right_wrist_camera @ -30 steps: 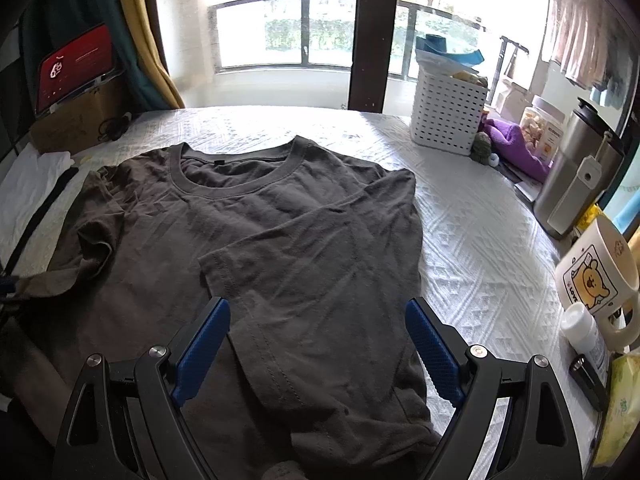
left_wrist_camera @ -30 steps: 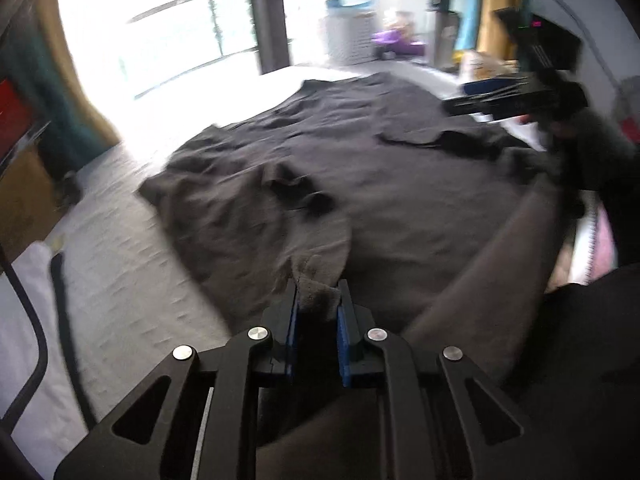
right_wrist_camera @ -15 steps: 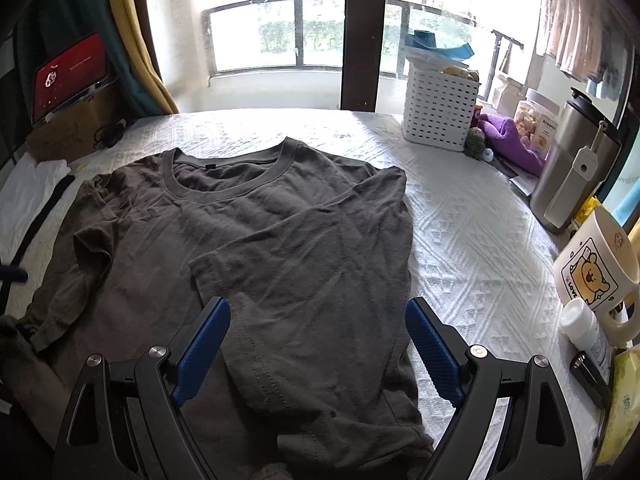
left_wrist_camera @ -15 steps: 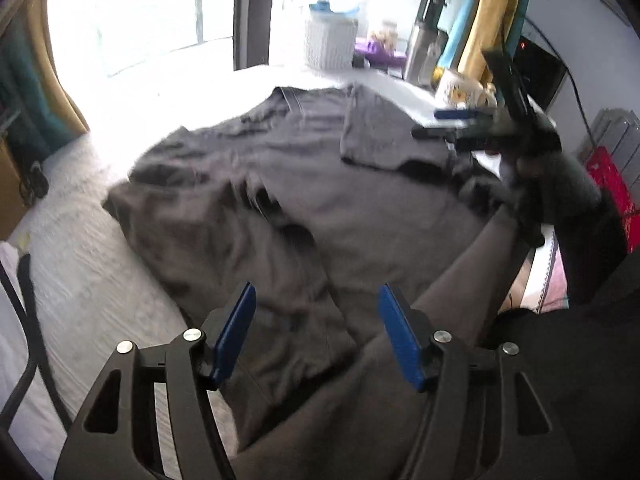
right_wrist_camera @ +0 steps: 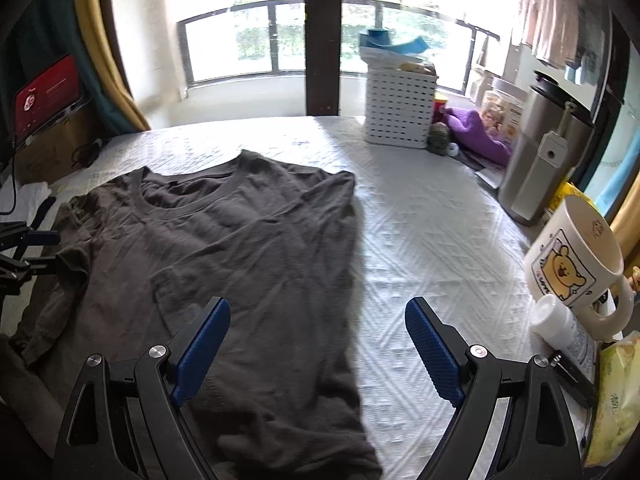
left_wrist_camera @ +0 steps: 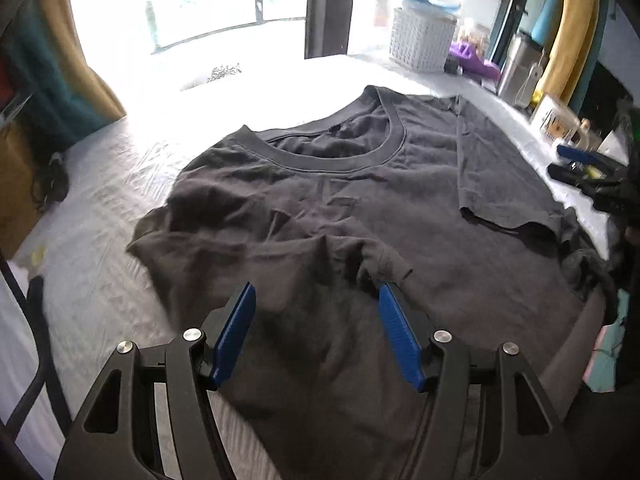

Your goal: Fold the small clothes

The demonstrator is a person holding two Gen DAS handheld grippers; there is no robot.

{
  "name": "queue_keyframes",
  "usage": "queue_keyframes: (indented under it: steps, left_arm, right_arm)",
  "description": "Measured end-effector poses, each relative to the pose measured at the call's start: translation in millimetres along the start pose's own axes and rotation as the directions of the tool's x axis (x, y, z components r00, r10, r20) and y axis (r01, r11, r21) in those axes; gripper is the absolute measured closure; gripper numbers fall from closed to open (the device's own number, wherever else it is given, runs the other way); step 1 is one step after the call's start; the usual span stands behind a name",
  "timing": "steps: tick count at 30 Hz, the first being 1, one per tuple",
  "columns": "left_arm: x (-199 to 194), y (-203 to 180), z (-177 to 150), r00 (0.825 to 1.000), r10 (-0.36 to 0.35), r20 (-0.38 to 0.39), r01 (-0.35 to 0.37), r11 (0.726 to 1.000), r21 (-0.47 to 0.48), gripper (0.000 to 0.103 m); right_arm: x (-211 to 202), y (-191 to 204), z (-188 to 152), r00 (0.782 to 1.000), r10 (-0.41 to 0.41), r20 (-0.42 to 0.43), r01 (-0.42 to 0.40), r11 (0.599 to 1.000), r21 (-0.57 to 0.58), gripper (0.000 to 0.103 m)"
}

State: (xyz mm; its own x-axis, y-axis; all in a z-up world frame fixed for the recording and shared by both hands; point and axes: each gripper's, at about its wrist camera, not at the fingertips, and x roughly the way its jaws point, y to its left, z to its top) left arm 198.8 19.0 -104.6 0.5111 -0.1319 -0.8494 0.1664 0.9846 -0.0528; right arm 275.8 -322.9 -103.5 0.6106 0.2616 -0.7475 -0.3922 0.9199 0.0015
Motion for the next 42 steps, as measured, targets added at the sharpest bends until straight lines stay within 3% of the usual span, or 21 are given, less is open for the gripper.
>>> queue_keyframes:
  steps: [2,7,12,17,21,25,30,31,32,33,34,36,39,42]
  left_arm:
    - [9.0,-4.8,3.5,1.000,0.024,-0.012,-0.024,1.000,0.015,0.039]
    - [19.4,-25.0,13.7,1.000,-0.017,-0.018,0.018,0.998,0.058,0.039]
    - [2.6,-20.7,14.6,1.000,0.007,0.017,-0.008,0.998,0.065,0.039]
    - [-15.1,32.9,2.1,0.991,0.132,0.036,-0.129,0.989,-0.068,0.039]
    - [-10.6,84.6,-13.9,0.983,0.182,-0.017,-0.182,0.959,-0.219,0.039]
    - [-3.9,107.8,-17.6,0.998,0.053,0.025,-0.043,0.950,-0.309,0.039]
    - [16.1,109.4,-7.2,0.996,-0.057,0.070,0.077,0.942,-0.325,0.040]
    - [19.0,105.6,-4.8,0.994,-0.064,0.085,0.087,0.948,-0.306,0.053]
    - [20.7,103.5,-4.0,0.995,-0.058,0.086,0.080,0.955,-0.286,0.073]
    - [21.6,101.3,-2.5,0.996,-0.046,0.082,0.067,0.960,-0.271,0.077]
    - [21.1,99.5,-0.5,0.995,-0.048,0.088,0.069,0.964,-0.256,0.089]
    - [17.1,97.1,4.1,0.994,-0.022,0.110,0.047,0.972,-0.229,0.093]
    - [8.4,95.8,13.6,0.986,0.086,0.140,-0.061,0.983,-0.172,0.095]
    - [6.2,100.1,21.1,0.981,0.122,0.151,-0.100,0.985,-0.142,0.096]
  right_arm:
    - [1.0,-3.5,0.0,1.000,-0.004,-0.003,0.004,1.000,0.006,0.013]
    - [6.0,-5.2,0.4,1.000,-0.008,-0.016,0.008,1.000,0.007,0.013]
    - [7.9,-3.1,2.2,1.000,-0.003,-0.017,0.004,1.000,0.005,0.013]
    - [13.4,-2.0,3.5,1.000,-0.003,-0.024,0.003,1.000,0.003,0.013]
    - [17.4,3.8,8.9,1.000,0.004,-0.024,-0.004,1.000,-0.013,0.013]
    - [17.5,9.7,14.2,1.000,0.009,-0.019,-0.010,1.000,-0.029,0.013]
    - [19.0,11.8,15.6,1.000,0.005,-0.025,-0.005,1.000,-0.031,0.013]
    - [19.6,12.2,15.3,1.000,0.003,-0.028,-0.004,1.000,-0.030,0.013]
    - [19.8,12.3,15.3,1.000,0.002,-0.029,-0.003,1.000,-0.030,0.013]
    - [20.0,12.4,15.2,1.000,0.000,-0.032,-0.001,1.000,-0.030,0.013]
    - [20.0,12.2,15.1,0.999,-0.003,-0.034,0.002,1.000,-0.030,0.013]
    - [19.9,11.9,15.1,0.999,-0.008,-0.037,0.007,1.000,-0.029,0.013]
    - [20.3,12.2,16.2,0.999,-0.012,-0.039,0.011,0.999,-0.031,0.013]
    - [19.4,14.9,18.0,0.999,-0.011,-0.037,0.010,0.999,-0.039,0.013]
